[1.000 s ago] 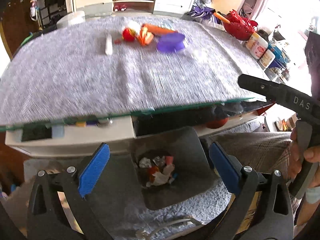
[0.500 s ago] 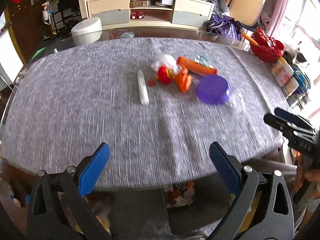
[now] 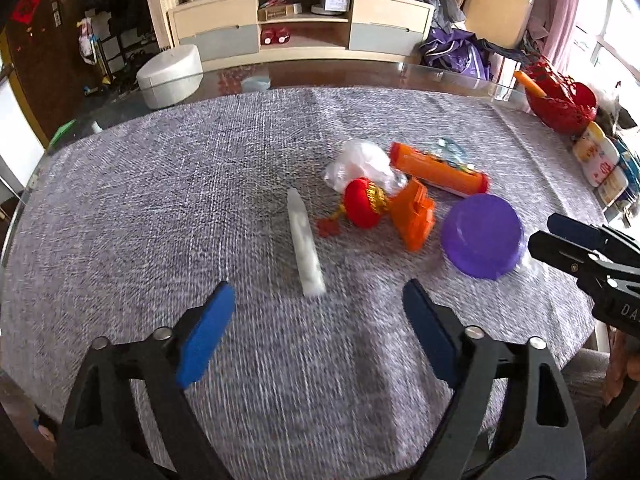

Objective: Collect trash
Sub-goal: 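Grasp the white stick with the left tool while the right tool grasps the purple lid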

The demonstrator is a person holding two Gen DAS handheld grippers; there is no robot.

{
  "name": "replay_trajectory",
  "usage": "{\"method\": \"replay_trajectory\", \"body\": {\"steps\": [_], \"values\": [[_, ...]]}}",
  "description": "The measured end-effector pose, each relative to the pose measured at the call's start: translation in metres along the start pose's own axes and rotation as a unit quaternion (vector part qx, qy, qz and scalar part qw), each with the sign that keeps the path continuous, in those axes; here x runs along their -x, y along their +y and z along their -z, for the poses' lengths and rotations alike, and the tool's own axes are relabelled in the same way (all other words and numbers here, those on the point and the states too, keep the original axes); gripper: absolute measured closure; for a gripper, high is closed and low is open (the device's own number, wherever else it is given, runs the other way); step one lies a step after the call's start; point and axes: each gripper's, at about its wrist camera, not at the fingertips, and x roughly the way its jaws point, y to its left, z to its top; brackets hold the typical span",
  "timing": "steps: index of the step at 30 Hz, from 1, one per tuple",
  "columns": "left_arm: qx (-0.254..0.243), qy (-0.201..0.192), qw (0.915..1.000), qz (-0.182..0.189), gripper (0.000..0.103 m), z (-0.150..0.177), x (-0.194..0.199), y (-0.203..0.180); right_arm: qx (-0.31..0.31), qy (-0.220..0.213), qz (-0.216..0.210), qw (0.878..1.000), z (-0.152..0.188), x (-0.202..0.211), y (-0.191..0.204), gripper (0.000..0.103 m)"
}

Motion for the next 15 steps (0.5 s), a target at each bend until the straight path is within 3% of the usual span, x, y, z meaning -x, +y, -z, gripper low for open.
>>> {"method": "replay_trajectory", "body": {"steps": [5,9,11,13,15], "values": [[0.01,0.01,0.9999,0.005,0.03,-0.011,-0.023,0.011,-0.006,0.01,0.005,1.0,-0.005,-0.018,0.002,0.042],[0.016,0.024,0.9995,0.013,0.046,-0.015,-0.041,0.015,-0.01,0.017,0.0,1.0,-0.006,-0.026,0.0,0.042],[0.008,0.018,0.9998,0.008,0.047,-0.015,-0.044,0.013,-0.006,0.017,-0.002,1.0,-0.007,-0.028,0.002,0.042],[-0.005,0.014,0.9999,0.004,0.056,-0.016,-0.045,0.009,-0.002,0.018,-0.006,1.0,-0.008,-0.03,0.005,0.047],[-0.011,0.012,0.9999,0.0,0.065,-0.017,-0.046,0.008,0.0,0.02,-0.011,1.0,-0.01,-0.031,0.008,0.059]]}}
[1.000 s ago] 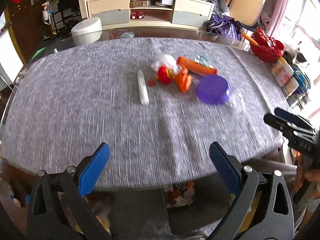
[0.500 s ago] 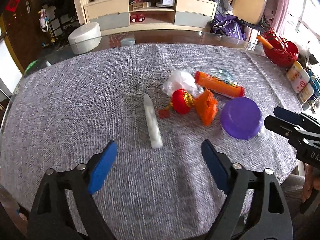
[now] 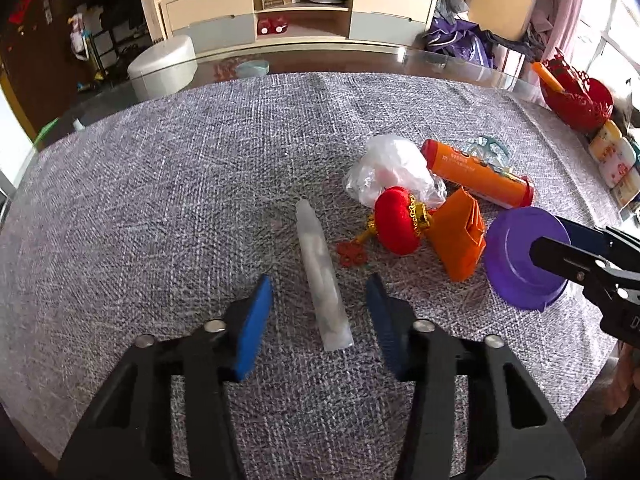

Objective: Collect trash
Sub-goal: 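Grasp the white stick with the left tool while the right tool grasps the purple lid, then lower the white stick and purple lid into the bin and open both tools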

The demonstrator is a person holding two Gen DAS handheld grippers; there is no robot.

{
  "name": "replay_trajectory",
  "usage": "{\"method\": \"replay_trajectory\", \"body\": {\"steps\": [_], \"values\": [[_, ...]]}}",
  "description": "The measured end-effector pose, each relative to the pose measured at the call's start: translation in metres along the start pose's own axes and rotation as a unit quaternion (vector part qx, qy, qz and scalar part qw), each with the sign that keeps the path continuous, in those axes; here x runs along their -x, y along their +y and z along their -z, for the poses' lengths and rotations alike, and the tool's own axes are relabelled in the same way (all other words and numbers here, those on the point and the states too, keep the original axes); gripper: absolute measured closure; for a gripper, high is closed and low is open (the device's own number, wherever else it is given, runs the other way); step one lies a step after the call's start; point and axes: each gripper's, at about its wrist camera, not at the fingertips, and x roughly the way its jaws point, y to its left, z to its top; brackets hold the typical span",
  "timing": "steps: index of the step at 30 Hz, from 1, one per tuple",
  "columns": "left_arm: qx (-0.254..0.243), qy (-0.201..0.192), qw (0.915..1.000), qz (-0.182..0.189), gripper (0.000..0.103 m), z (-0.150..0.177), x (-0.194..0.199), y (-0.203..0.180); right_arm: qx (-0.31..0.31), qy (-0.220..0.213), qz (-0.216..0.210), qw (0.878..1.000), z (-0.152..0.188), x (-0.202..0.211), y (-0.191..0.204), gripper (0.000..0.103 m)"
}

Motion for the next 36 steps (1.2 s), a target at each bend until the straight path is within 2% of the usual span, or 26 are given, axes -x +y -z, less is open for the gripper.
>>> {"method": "replay_trajectory", "body": {"steps": [2,4,12,21,23,24,27,36], "values": [[-0.005,-0.001,1.0,-0.002,0.077,0.0,0.0,-0.001,0.003,-0.002,-0.004,1.0,-0.001,0.0,0.004,0.067],[-0.007,0.0,1.0,0.001,0.088,0.001,0.001,-0.001,0.009,-0.004,-0.006,1.0,0.0,0.003,0.009,0.069],[-0.026,0.0,0.9997,0.006,0.09,0.014,0.008,-0.01,0.026,-0.002,-0.039,0.999,0.007,0.011,0.032,0.072],[-0.041,0.009,0.9977,0.052,0.091,0.038,0.022,-0.028,0.037,0.018,-0.062,0.997,0.023,0.012,0.054,0.072],[-0.046,0.01,0.9972,0.058,0.091,0.043,0.025,-0.032,0.033,0.024,-0.078,0.996,0.027,0.014,0.058,0.073],[-0.049,0.011,0.997,0.059,0.091,0.046,0.026,-0.035,0.034,0.025,-0.079,0.996,0.028,0.015,0.059,0.078],[-0.051,0.013,0.9967,0.062,0.091,0.055,0.032,-0.038,0.042,0.017,-0.074,0.996,0.034,0.02,0.064,0.087],[-0.041,0.001,0.9971,0.065,0.091,0.085,0.069,-0.044,0.056,-0.018,-0.061,0.996,0.05,0.063,0.068,0.088]]}}
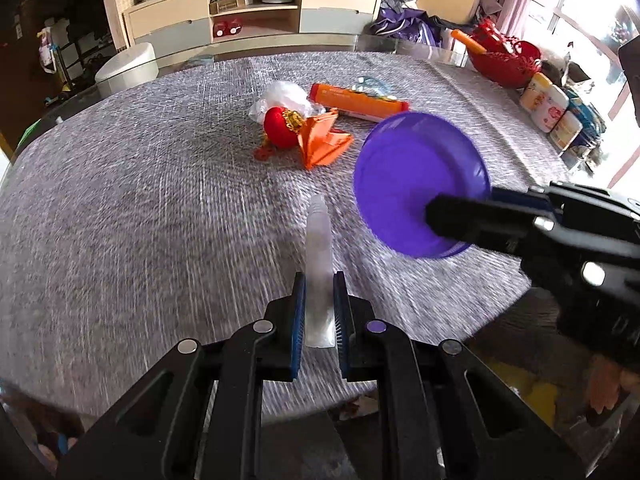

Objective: Collect trash
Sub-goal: 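Lower the white stick and purple lid into the bin and open both tools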

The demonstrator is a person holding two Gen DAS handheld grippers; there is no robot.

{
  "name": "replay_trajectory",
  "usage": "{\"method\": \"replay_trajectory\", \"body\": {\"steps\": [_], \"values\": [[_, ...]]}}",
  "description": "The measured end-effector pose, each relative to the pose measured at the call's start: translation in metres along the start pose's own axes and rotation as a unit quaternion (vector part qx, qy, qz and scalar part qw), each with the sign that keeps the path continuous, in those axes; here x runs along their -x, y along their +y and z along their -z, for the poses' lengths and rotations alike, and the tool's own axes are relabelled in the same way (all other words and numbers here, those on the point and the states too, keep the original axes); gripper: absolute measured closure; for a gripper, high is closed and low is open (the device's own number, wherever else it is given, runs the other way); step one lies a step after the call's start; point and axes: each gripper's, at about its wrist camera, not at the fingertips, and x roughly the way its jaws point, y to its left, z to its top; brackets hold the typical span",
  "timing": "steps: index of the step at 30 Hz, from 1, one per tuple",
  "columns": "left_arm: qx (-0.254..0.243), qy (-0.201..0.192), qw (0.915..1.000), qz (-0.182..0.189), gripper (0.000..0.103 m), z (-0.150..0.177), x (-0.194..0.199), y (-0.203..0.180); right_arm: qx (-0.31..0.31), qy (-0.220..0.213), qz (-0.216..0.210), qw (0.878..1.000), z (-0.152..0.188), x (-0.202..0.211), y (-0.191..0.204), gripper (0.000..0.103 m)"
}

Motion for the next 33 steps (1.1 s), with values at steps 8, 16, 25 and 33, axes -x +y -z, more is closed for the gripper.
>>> {"method": "replay_trajectory", "body": {"steps": [8,16,25,33], "values": [[-0.009,-0.023,0.9997,0.001,0.091,0.038,0.05,-0.032,0.002,-0.017,0.025,1.0,0.037,0.051,0.003,0.088],[-0.017,-0.022,0.9995,0.013,0.091,0.09,0.066,-0.063,-0.014,0.012,0.04,0.999,0.097,0.062,0.0,0.088],[0.009,0.018,0.9992,0.035,0.091,0.14,0.033,-0.078,-0.059,0.059,0.041,0.996,0.157,0.038,-0.017,0.088],[0.028,0.06,0.9965,0.052,0.091,0.166,-0.006,-0.082,-0.085,0.1,0.043,0.99,0.188,0.003,-0.027,0.088]]}}
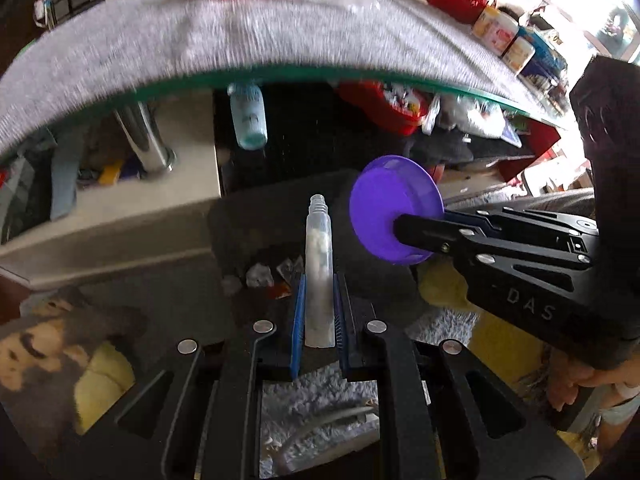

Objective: Collect trash
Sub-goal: 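Lower the white stick and purple lid into the bin and open both tools, then raise both open tools back above the table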

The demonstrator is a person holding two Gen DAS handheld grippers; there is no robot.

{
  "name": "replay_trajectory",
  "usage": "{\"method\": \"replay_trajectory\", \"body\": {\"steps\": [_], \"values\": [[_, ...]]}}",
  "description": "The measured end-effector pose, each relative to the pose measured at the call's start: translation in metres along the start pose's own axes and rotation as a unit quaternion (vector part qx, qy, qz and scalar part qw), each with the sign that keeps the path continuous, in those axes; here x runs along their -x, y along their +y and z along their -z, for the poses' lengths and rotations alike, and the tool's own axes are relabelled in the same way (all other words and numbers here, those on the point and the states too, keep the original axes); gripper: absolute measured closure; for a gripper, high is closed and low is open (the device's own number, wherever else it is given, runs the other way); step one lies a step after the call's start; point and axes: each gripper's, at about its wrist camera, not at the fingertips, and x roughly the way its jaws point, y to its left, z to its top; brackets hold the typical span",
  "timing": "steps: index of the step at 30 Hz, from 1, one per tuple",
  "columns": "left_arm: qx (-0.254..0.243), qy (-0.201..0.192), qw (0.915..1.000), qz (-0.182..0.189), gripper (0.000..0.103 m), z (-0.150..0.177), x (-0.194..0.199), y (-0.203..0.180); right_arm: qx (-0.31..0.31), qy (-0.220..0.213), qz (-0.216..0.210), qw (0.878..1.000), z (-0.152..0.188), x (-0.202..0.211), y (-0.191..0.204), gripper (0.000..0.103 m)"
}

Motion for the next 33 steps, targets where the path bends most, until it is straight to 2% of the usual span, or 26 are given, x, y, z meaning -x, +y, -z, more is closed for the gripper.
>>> {"method": "replay_trajectory", "body": {"steps": [6,11,14,16,17,18,20,22,25,33], "values": [[0.022,0.023,0.9995,0.01,0.09,0.004,-0.015,0.012,-0.013,0.02,0.001,1.0,-0.002,-0.011,-0.005,0.086],[0.029,0.025,0.9992,0.007,0.089,0.002,-0.016,0.016,-0.017,0.022,0.01,1.0,-0.007,-0.012,-0.006,0.085],[0.032,0.028,0.9991,0.002,0.079,0.001,-0.016,0.017,-0.026,0.02,0.013,0.999,-0.01,-0.011,-0.01,0.085],[0.033,0.025,0.9991,-0.006,0.069,0.0,-0.013,0.019,-0.031,0.015,0.018,0.999,-0.013,-0.006,-0.013,0.084],[0.033,0.022,0.9992,-0.01,0.065,-0.002,-0.01,0.019,-0.032,0.012,0.021,0.999,-0.015,-0.004,-0.014,0.074],[0.033,0.02,0.9992,-0.013,0.057,-0.003,-0.007,0.019,-0.034,0.008,0.025,0.999,-0.017,0.0,-0.016,0.059],[0.031,0.009,0.9993,-0.018,0.046,-0.007,0.003,0.019,-0.035,-0.01,0.026,0.999,-0.023,0.014,-0.017,0.039],[0.028,-0.005,0.9994,-0.02,0.034,-0.013,0.015,0.017,-0.034,-0.027,0.027,0.999,-0.031,0.027,-0.017,0.035],[0.03,-0.017,0.9992,-0.021,0.023,-0.024,0.031,0.017,-0.033,-0.052,0.023,0.998,-0.047,0.05,-0.019,0.024],[0.023,-0.045,0.9981,-0.035,0.017,-0.063,0.071,0.026,-0.005,-0.102,0.048,0.994,-0.092,0.091,-0.022,0.018]]}}
